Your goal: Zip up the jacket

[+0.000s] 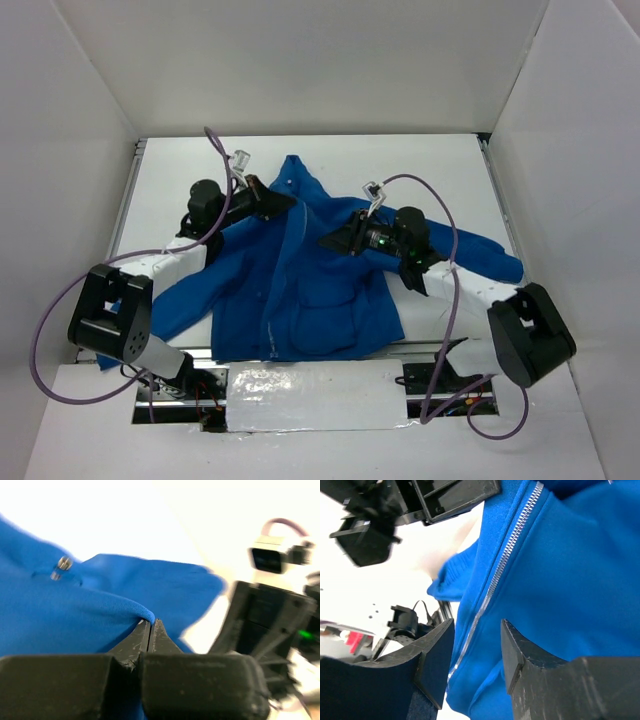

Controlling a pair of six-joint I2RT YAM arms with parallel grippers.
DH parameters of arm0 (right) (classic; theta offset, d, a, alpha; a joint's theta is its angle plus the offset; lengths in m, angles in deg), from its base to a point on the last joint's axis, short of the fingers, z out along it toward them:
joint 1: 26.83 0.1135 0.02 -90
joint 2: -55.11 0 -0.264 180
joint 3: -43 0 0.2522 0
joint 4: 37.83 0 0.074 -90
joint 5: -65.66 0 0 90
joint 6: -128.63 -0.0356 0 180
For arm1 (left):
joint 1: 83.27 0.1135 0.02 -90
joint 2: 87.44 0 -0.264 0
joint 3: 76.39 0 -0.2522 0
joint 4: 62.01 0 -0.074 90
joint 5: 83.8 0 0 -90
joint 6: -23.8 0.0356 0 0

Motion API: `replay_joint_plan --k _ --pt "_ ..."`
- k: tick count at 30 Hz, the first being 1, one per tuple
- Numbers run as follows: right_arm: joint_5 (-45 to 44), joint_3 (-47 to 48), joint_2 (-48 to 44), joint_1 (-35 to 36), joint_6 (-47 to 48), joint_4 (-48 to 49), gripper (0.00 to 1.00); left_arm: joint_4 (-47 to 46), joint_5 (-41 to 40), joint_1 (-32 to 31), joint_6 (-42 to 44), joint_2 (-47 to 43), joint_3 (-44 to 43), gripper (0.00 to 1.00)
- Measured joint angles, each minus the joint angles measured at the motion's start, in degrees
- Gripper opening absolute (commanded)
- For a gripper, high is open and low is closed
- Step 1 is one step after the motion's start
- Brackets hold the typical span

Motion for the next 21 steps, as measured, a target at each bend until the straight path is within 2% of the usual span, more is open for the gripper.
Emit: replay_joint_plan --k 5,11,14,19,21 --pt "-0.72 -1.38 -6.84 -0.02 1.29 -0.33 0.54 -12.74 11.87 0.35 -6.19 0.83 -2.03 0.00" --pt "-0.76 -3.69 -9.55 -1.49 -0.50 0.85 0.59 -28.04 24.09 0.46 -23.56 3.85 -0.92 0.00" --pt "0.44 -4.79 -9.22 -3.26 -2.86 2.86 0.59 -29.90 26.53 0.26 -27.71 6.05 3.06 0.00" --pt "1.18 -4.52 -6.01 -3.78 -4.57 5.33 0.63 -30.51 29.64 -0.98 -29.49 6.67 9.60 0.00" --pt "1.18 -3.26 -2.51 -3.76 -4.94 4.94 0.79 -30.69 30.58 -1.16 -29.44 6.67 10.03 0.00"
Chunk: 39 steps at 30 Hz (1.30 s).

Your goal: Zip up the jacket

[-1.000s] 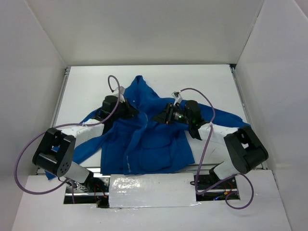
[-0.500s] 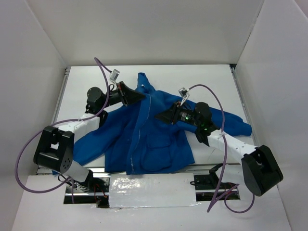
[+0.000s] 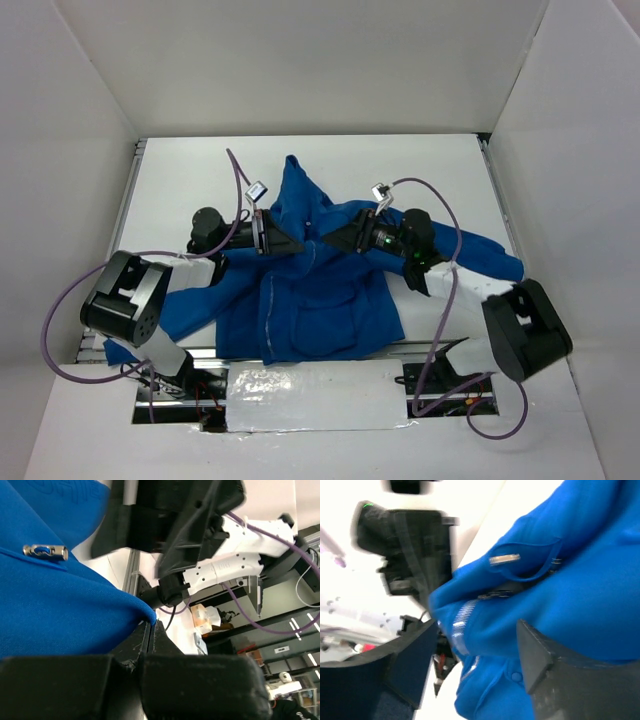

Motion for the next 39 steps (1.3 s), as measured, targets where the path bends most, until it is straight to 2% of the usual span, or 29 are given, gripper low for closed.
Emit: replay_joint_plan --k 1,3,8,12,15,18,20,22,23,25,26,27,33,39 --pt "-0.13 0.61 1.88 0.00 -0.22 0.00 1.00 -0.31 0.09 0.00 0.22 -0.02 0.07 0.00" --pt "-0.68 1.42 5.35 0.00 -0.33 -0.44 1.00 -0.70 0.02 0.00 1.60 -0.20 0.46 0.00" --pt "-3.48 7.58 10.32 0.26 1.33 -8.79 1.00 -0.98 -0.22 -0.20 6.62 -3.02 4.42 0.00" --pt "-1.62 8.85 11.61 0.28 0.09 -6.12 0.96 -0.57 -0.46 -0.35 13.00 -6.08 7.50 0.00" --pt "0.96 7.43 12.07 0.39 -1.70 -1.22 0.96 5.44 -1.49 -1.31 20.11 -9.31 7.61 0.00" --pt "1.25 8.35 13.03 1.38 -0.83 -2.51 0.97 14.73 -3.89 -3.50 28.37 -12.41 7.19 0.00" --pt "-0.48 9.60 13.84 3.04 1.05 -5.29 0.91 21.35 -6.16 -5.14 33.73 -14.16 6.67 0.00" --pt "-1.51 10.38 14.78 4.68 2.71 -7.69 0.66 26.38 -8.33 -6.25 37.70 -15.63 6.47 0.00" --pt "-1.36 11.08 15.87 5.29 3.26 -8.70 0.45 28.57 -9.42 -6.62 39.41 -16.26 6.47 0.00" --pt "-0.85 12.57 18.91 5.79 3.45 -9.49 0.27 31.30 -10.91 -6.97 41.29 -17.16 6.67 0.00" --pt "-0.46 12.66 20.44 5.90 3.10 -8.96 0.05 32.17 -11.72 -7.04 42.32 -17.77 7.06 0.00" --pt "-0.17 12.37 21.46 5.90 2.69 -8.79 0.00 32.87 -12.41 -7.04 42.73 -18.38 7.61 0.00" --pt "-1.11 8.59 19.80 5.77 -0.96 -4.22 0.00 35.93 -16.57 -7.10 44.26 -22.12 12.15 0.01" --pt "-6.64 1.90 7.23 5.79 -2.45 1.99 0.00 38.75 -22.53 -7.48 44.22 -28.06 14.64 0.12"
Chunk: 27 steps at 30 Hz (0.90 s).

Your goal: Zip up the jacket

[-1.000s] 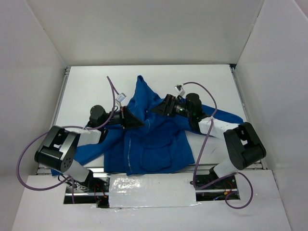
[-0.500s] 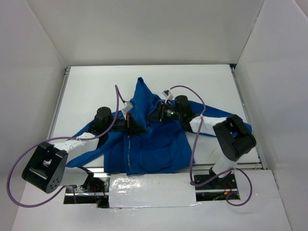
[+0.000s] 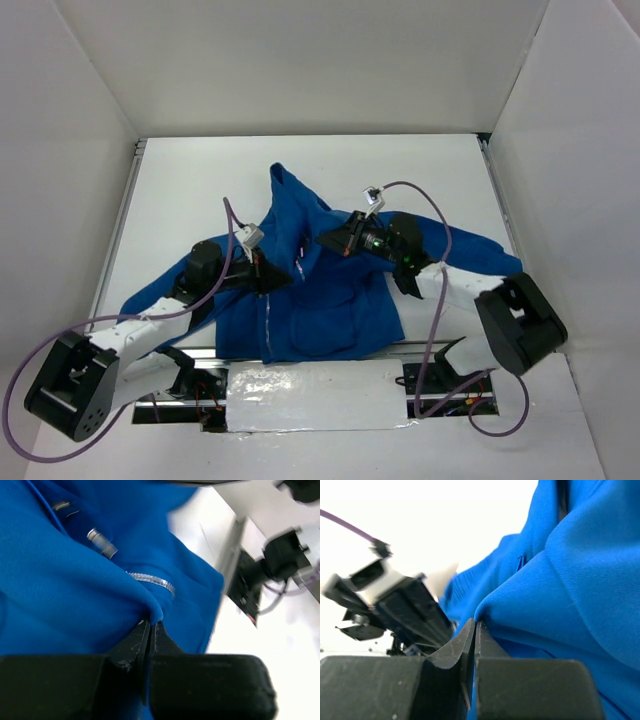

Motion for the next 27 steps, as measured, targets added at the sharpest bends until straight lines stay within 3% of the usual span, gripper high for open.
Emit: replay_joint_plan --k 3,4,6,7,9,10,16,21,22,24,27 --pt "-2.99 -2.80 -5.64 0.02 0.04 2.08 0.00 1.53 -4.26 -0.35 -0.04 -3.74 0.72 0.27" --pt "-4.02 -4.20 -7.34 0.07 0.04 2.80 0.00 2.16 -5.77 -0.44 -0.07 -4.96 1.07 0.43" --pt "-5.62 -7.63 -10.34 0.11 0.00 4.37 0.00 3.10 -8.35 -0.61 -0.24 -7.08 2.01 0.57" --pt "-6.62 -9.81 -11.74 0.11 -0.15 5.84 0.00 3.82 -9.84 -0.70 -0.52 -8.00 2.62 0.72" --pt "-7.87 -14.60 -14.25 0.11 -0.72 9.07 0.00 4.90 -12.20 -0.83 -0.85 -9.40 3.85 0.87" --pt "-8.66 -17.05 -15.13 0.15 -1.05 11.13 0.00 5.18 -13.25 -0.92 -1.53 -9.77 4.39 0.99" --pt "-14.12 -29.53 -17.62 3.39 -3.02 19.30 0.00 3.89 -14.78 -1.42 -6.40 -6.34 4.22 0.99" --pt "-18.18 -30.29 -15.69 8.63 -2.89 21.05 0.07 3.98 -15.56 -2.82 -9.79 -0.57 -0.02 0.99" --pt "-18.91 -30.29 -14.64 9.38 -2.86 21.70 0.16 4.46 -16.26 -3.06 -10.10 -0.20 -1.18 0.99" --pt "-20.26 -30.29 -12.81 10.45 -2.82 22.16 0.18 6.64 -17.81 -3.41 -11.02 -0.04 -4.07 0.99" --pt "-21.64 -30.32 -12.22 11.26 -2.80 21.51 0.42 11.41 -21.33 -3.69 -11.04 -0.04 -10.21 0.99"
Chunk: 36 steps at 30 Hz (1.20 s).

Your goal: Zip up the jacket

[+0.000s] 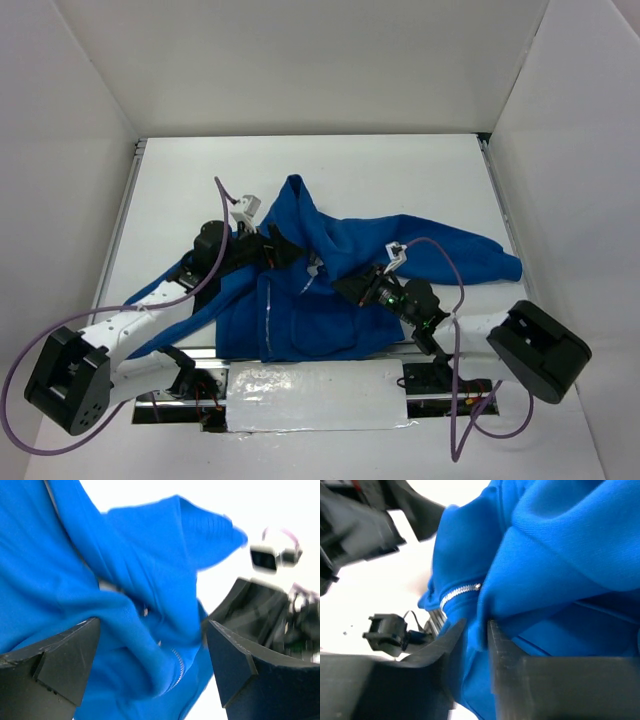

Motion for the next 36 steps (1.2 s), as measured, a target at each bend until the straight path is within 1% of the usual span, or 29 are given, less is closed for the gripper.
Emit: replay_joint_plan --k 1,3,4,5,7,9,11,13,15,17,18,19,20,21,23,24,25,27,31,34,35,36 --pt "-0.59 0.00 -1.16 0.11 0.04 -1.09 0.53 1.14 -1.51 -0.04 0.02 0.00 -1.88 0.97" --pt "-2.69 0.59 -6.32 0.79 1.14 -8.22 0.62 3.21 -4.83 -0.09 0.13 0.07 -5.07 0.95" --pt "-4.37 1.38 -9.42 1.57 1.77 -12.79 0.76 4.22 -6.58 -0.09 0.24 0.28 -6.34 0.95" --pt "-6.56 2.86 -12.90 2.56 2.32 -17.92 0.82 4.90 -8.22 -0.09 0.31 0.79 -7.28 0.95" --pt "-10.34 7.58 -17.57 3.76 3.89 -26.82 0.88 5.60 -11.23 -0.09 0.48 2.27 -8.55 0.95" --pt "-13.77 13.79 -18.93 3.96 5.88 -33.68 0.89 6.25 -13.86 -0.07 1.29 5.86 -10.14 0.95" --pt "-17.11 22.64 -16.33 3.96 7.98 -41.31 0.90 8.33 -16.28 -0.09 2.16 11.32 -13.38 0.94" --pt "-19.08 28.61 -13.46 3.96 9.03 -45.33 0.90 10.99 -17.99 -0.07 3.45 17.88 -18.84 0.92" --pt "-20.06 30.05 -12.92 3.96 9.33 -47.23 0.90 12.81 -18.82 -0.07 4.63 25.03 -25.40 0.92" --pt "-20.59 28.92 -13.77 3.89 9.31 -49.51 0.90 14.10 -19.21 -0.04 5.33 30.73 -30.93 0.91" --pt "-20.72 28.44 -14.08 3.78 9.31 -50.88 0.90 14.69 -19.47 -0.02 5.81 32.74 -32.79 0.80" --pt "-20.90 28.02 -14.29 3.65 9.35 -52.09 0.90 15.45 -19.76 -0.02 5.86 34.32 -34.18 0.72" --pt "-20.96 27.87 -14.56 3.52 9.35 -53.57 0.90 16.65 -20.39 -0.02 5.99 35.76 -35.52 0.65" --pt "-21.09 27.85 -14.88 3.45 9.38 -54.71 0.90 17.62 -21.03 -0.02 6.03 36.94 -36.48 0.62" --pt "-21.20 27.74 -16.09 3.28 9.60 -56.04 0.90 19.21 -22.36 -0.02 6.10 38.25 -37.20 0.68" --pt "-21.22 27.63 -16.98 3.17 9.77 -56.43 0.90 19.96 -22.97 -0.02 6.10 38.51 -37.11 0.83" --pt "-21.27 27.58 -17.68 3.06 9.94 -56.68 0.90 20.44 -23.47 -0.02 6.23 38.51 -36.81 0.91" --pt "-21.31 27.61 -18.82 2.93 10.54 -56.70 0.90 21.33 -24.50 -0.02 5.97 38.47 -36.26 0.96" --pt "-21.18 27.61 -18.51 2.91 10.95 -56.96 0.90 22.34 -25.77 -0.02 5.84 38.05 -35.34 0.97" --pt "-20.85 27.47 -18.14 2.78 10.88 -56.87 0.90 22.95 -26.64 -0.02 5.79 36.57 -34.16 0.89" --pt "-20.79 27.41 -18.08 2.78 10.86 -56.85 0.90 23.10 -26.84 -0.02 5.73 35.80 -33.57 0.82" --pt "-20.72 27.36 -17.99 2.75 10.86 -56.85 0.90 23.32 -26.93 -0.02 5.64 35.10 -33.11 0.81"
